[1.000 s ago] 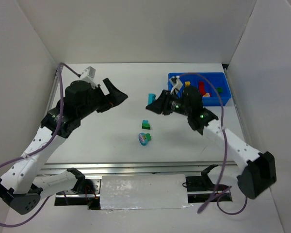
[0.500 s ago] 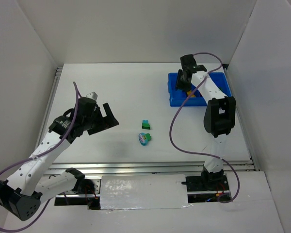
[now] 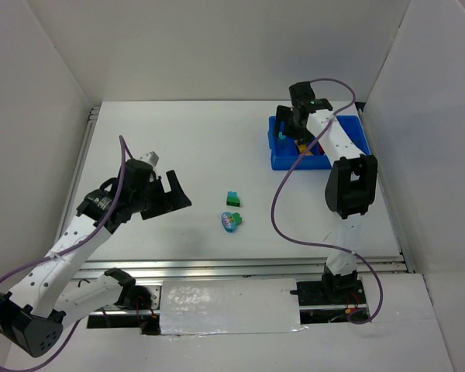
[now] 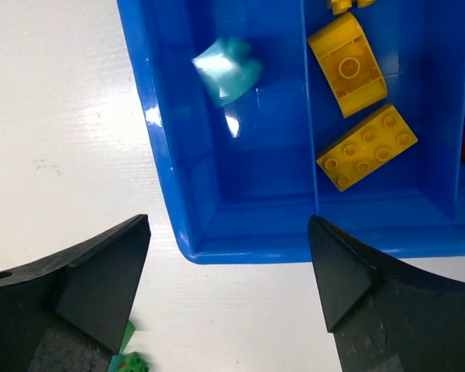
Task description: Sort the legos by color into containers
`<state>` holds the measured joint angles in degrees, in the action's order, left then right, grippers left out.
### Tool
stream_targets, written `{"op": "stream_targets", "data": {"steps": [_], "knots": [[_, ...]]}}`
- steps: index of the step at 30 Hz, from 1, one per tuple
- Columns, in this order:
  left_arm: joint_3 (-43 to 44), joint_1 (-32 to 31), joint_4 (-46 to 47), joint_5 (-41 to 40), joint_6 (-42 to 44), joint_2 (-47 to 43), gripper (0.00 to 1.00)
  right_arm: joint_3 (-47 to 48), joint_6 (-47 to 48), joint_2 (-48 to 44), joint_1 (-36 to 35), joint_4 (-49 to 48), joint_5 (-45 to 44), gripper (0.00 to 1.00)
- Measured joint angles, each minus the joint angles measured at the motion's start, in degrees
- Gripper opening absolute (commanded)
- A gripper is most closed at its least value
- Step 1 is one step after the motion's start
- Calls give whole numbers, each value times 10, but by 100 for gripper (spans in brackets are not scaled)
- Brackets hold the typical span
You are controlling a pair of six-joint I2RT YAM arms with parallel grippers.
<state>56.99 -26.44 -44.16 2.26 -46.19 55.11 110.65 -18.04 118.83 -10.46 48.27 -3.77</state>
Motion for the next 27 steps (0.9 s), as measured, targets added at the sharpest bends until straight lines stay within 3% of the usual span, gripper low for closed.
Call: {"op": "stream_targets", "data": {"steps": [3,5,8,12,18,21,27], "knots": [[-1,0,1,-2,-1,-2,100,0,-2,-1,-1,4,3,91],[-9,0,3,-5,-3,-8,100,0,-5,-6,-4,8,1,100],[-20,0,-3,-12,-4,-14,99,-15,-10,-41,-32,10,-12,100],[-20,0,-15,-42,-5,-13,100,-67,-27,-133,-137,2,-27,100],[-20,0,-30,-86,-7,-12,99,-231,-89,-263,-333,-41,-32,100],[-20,1,-31,-99,-8,-7,99,-299,-130,-266,-385,-51,-46,99],[-14,1,-33,-125,-18,4,99,-358,-147,-206,-404,-56,-64,96]]}}
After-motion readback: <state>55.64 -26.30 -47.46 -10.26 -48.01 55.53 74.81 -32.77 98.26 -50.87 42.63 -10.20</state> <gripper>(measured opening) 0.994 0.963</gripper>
